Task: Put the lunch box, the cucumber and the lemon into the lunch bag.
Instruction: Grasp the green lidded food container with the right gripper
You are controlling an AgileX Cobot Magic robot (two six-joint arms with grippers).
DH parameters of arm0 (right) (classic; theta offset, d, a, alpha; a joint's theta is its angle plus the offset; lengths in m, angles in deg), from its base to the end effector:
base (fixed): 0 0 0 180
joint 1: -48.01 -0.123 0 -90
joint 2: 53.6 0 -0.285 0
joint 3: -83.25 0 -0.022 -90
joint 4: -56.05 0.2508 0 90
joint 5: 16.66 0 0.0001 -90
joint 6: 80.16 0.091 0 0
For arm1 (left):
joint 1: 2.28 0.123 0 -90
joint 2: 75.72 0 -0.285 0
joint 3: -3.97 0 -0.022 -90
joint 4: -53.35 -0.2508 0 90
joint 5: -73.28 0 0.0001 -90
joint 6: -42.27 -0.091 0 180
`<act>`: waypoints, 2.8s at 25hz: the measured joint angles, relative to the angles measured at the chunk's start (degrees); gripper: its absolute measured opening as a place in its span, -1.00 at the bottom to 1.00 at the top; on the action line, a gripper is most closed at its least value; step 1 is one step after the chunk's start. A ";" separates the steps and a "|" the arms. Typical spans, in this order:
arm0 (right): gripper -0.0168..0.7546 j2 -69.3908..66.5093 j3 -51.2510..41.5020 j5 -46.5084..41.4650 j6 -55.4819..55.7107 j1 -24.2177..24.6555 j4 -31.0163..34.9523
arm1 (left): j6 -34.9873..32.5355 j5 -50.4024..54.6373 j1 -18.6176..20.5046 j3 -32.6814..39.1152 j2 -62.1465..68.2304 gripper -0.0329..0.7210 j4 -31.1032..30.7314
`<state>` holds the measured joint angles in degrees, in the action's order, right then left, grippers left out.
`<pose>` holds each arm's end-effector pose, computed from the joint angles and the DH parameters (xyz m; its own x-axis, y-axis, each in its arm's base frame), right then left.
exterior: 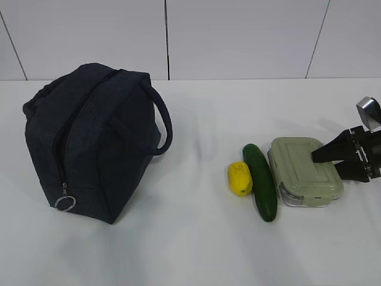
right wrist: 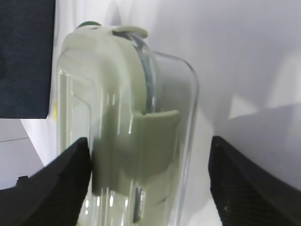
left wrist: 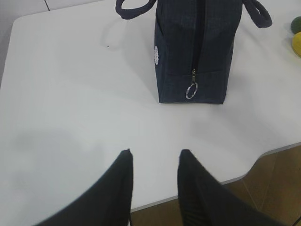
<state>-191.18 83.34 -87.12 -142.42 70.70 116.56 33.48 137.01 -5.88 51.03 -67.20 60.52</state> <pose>0.3844 -0.0798 0.0943 -0.9653 0.0782 -0.2490 -0.1558 0.5928 0.7902 -0.0091 -0.0096 0.2810 -0.4679 0.1267 -0.8747 0.2066 0.9779 0.0311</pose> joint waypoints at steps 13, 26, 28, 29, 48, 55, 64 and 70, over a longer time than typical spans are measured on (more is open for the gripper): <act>0.13 0.00 0.00 -1.47 0.00 -0.38 0.61 | 0.00 0.00 0.00 0.00 0.00 -0.29 0.00; 0.08 0.00 0.10 -1.68 0.13 -0.38 0.61 | 0.00 -0.84 0.00 -0.71 0.21 -0.30 0.00; 0.08 0.00 0.10 -1.68 0.66 -0.38 0.50 | 0.00 -0.95 0.00 -1.95 1.50 -0.36 0.09; 0.08 0.00 0.10 -1.68 0.90 -0.38 0.37 | 0.00 -0.95 0.00 -2.68 3.14 -0.42 0.09; 0.08 0.00 0.19 -1.85 1.69 -0.38 0.16 | -4.87 -4.88 0.00 -24.17 56.65 -0.03 6.37; 0.08 0.00 0.19 -1.94 1.69 -0.38 0.16 | -16.29 -3.67 0.00 -36.75 78.11 -0.01 13.71; 0.08 0.00 0.19 -2.05 1.82 -0.38 0.16 | -20.16 -1.31 0.00 -49.15 95.95 -0.01 16.57; 0.08 0.00 0.19 -2.09 2.02 -0.38 0.08 | -20.29 -0.40 0.00 -52.14 101.08 -0.08 16.57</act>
<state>-191.18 83.52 -89.21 -140.39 70.31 116.65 13.19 136.62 -5.88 -1.12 33.87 77.09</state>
